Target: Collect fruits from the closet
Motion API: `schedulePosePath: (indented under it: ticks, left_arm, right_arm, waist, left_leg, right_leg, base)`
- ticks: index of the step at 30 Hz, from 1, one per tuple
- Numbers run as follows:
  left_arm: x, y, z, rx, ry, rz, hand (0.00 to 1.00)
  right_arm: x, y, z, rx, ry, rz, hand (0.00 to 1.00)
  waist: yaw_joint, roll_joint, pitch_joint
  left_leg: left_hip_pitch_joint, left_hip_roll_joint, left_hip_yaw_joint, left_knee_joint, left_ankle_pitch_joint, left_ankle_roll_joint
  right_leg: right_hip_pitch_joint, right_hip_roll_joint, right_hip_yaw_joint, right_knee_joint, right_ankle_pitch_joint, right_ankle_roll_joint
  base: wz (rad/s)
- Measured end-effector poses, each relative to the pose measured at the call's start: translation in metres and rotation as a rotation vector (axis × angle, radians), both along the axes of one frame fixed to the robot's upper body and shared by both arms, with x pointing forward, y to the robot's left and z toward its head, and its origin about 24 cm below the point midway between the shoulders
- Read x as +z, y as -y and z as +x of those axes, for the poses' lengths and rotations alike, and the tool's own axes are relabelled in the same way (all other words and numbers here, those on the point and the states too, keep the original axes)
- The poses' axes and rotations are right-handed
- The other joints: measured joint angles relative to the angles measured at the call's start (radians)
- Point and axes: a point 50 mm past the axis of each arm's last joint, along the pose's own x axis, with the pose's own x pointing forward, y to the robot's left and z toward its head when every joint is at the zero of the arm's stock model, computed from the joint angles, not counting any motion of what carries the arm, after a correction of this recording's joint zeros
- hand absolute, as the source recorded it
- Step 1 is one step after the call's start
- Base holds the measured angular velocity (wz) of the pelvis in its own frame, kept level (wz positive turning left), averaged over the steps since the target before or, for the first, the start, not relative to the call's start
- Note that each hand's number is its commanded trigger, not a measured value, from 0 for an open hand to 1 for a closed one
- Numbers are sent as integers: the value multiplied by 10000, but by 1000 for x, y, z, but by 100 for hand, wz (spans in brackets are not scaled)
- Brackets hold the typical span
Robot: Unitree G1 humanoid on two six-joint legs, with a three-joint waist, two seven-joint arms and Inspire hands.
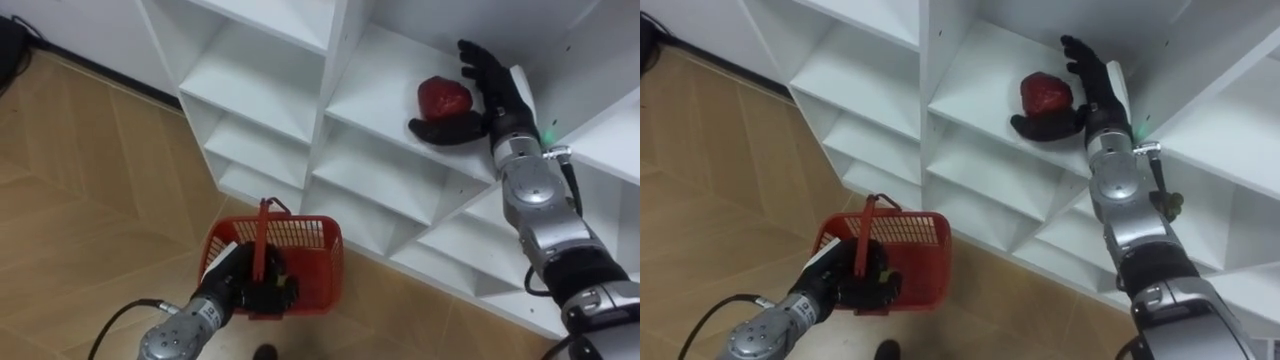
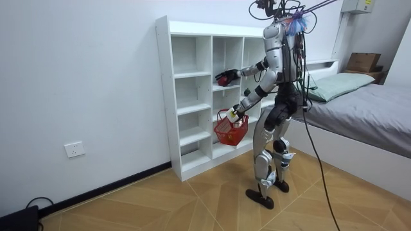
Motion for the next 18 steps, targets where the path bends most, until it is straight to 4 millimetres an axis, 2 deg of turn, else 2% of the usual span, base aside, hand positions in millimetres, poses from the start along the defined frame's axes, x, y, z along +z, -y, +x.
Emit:
schedulePosePath:
  ticks: [18]
  left_arm:
    - [-2,4,-1,-139,-131,-4,100]
  right_arm:
    - [-3,0,0,234,-295,7,100]
  waist:
    - [4,-1,5]
  left_leg:
    - [18,6,28,13,0,0]
  right_leg:
    - [13,1,14,14,0,0]
  base:
    - [0]
